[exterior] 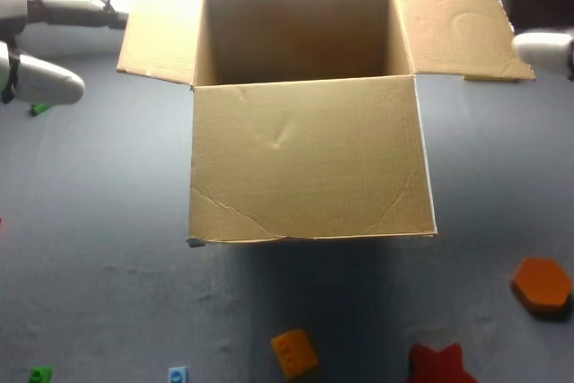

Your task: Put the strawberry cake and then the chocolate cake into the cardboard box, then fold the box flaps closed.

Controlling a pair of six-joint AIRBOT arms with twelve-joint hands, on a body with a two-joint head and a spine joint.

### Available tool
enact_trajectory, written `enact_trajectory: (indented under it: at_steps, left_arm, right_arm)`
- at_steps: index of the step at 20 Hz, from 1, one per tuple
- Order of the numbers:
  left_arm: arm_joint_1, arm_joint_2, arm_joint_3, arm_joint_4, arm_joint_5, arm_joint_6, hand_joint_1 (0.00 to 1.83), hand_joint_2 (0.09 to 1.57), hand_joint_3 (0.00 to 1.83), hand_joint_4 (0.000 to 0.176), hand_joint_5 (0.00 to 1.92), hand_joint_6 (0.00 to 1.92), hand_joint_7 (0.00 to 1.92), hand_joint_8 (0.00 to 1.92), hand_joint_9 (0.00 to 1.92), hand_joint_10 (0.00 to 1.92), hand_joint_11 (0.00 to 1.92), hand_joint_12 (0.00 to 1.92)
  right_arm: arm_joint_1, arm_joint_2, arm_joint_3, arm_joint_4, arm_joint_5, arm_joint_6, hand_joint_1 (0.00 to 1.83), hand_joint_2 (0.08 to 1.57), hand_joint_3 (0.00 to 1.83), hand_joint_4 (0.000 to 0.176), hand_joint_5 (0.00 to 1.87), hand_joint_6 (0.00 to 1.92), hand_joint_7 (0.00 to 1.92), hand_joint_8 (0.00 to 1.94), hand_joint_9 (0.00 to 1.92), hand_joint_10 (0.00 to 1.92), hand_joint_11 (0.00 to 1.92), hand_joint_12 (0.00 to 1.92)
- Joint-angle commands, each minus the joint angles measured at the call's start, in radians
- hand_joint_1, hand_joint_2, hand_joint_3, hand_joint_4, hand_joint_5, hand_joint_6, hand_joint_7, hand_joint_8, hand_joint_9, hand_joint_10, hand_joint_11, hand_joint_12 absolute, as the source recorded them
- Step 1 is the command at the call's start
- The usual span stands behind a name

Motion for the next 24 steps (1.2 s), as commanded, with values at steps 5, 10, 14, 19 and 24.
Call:
enact_trajectory:
  at_steps: [5, 10, 14, 19, 24]
  left_arm:
    - [-0.157, 0.008, -0.017, 0.062, -0.047, -0.034, 0.00, 1.31, 0.00, 0.000, 0.16, 0.01, 0.16, 0.00, 0.19, 0.00, 0.00, 0.66]
    - [-0.243, -0.030, -0.041, 0.180, -0.079, -0.046, 0.00, 1.28, 0.00, 0.000, 0.15, 0.00, 0.12, 0.00, 0.15, 0.00, 0.00, 0.57]
    - [-0.224, -0.071, -0.040, 0.226, -0.086, -0.053, 0.00, 1.27, 0.00, 0.000, 0.15, 0.00, 0.12, 0.00, 0.14, 0.00, 0.00, 0.55]
    - [-0.214, -0.144, -0.017, 0.260, -0.091, -0.049, 0.00, 1.25, 0.00, 0.000, 0.14, 0.00, 0.09, 0.00, 0.10, 0.00, 0.00, 0.50]
    - [-0.197, -0.222, 0.027, 0.334, -0.117, -0.022, 0.00, 1.26, 0.00, 0.000, 0.11, 0.00, 0.09, 0.00, 0.09, 0.00, 0.00, 0.44]
  right_arm:
    - [-0.060, 0.044, -0.036, 0.260, 0.051, -0.279, 0.02, 1.16, 0.00, 0.000, 0.00, 0.00, 0.02, 0.00, 0.02, 0.00, 0.00, 0.00]
    - [-0.128, 0.007, -0.036, 0.364, -0.004, -0.428, 0.03, 1.14, 0.00, 0.000, 0.01, 0.00, 0.05, 0.01, 0.03, 0.01, 0.00, 0.00]
    - [-0.145, -0.013, -0.036, 0.331, -0.175, -0.438, 0.04, 1.14, 0.00, 0.000, 0.03, 0.01, 0.07, 0.01, 0.04, 0.01, 0.00, 0.00]
    - [-0.143, -0.046, -0.036, 0.143, -0.154, -0.318, 0.00, 1.16, 0.01, 0.000, 0.06, 0.02, 0.08, 0.01, 0.03, 0.01, 0.00, 0.00]
    - [-0.106, -0.047, -0.039, 0.081, -0.073, -0.264, 0.00, 1.20, 0.02, 0.000, 0.08, 0.03, 0.11, 0.02, 0.05, 0.01, 0.00, 0.00]
